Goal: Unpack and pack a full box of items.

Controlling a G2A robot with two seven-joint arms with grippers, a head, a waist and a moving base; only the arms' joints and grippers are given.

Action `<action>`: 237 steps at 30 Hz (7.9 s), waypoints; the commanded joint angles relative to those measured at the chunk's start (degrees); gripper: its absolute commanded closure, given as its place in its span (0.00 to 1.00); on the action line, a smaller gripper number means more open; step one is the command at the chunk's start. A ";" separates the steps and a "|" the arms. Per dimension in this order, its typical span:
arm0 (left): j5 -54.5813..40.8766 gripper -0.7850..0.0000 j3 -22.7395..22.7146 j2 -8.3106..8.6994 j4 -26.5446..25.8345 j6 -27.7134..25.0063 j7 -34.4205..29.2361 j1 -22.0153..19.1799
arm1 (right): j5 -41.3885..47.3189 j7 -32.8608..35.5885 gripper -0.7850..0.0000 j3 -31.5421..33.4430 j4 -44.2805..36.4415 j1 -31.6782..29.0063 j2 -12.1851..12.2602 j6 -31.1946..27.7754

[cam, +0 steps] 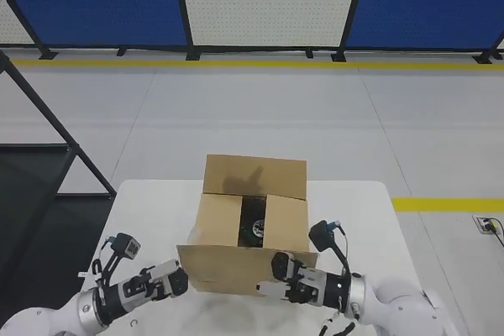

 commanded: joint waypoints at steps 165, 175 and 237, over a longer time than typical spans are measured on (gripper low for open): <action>6.90 0.00 31.80 -5.24 50.90 -24.98 -8.72 -49.18 | 11.58 -20.10 0.00 -5.24 15.16 9.21 3.10 10.57; 7.17 0.00 32.22 -5.13 49.91 -24.57 -8.44 -48.56 | 12.70 -21.00 0.00 -3.98 14.41 7.62 3.44 9.59; -10.16 0.00 21.44 -3.58 49.05 -13.74 5.43 -41.24 | 17.81 -17.96 0.00 -6.66 23.33 12.34 3.22 9.29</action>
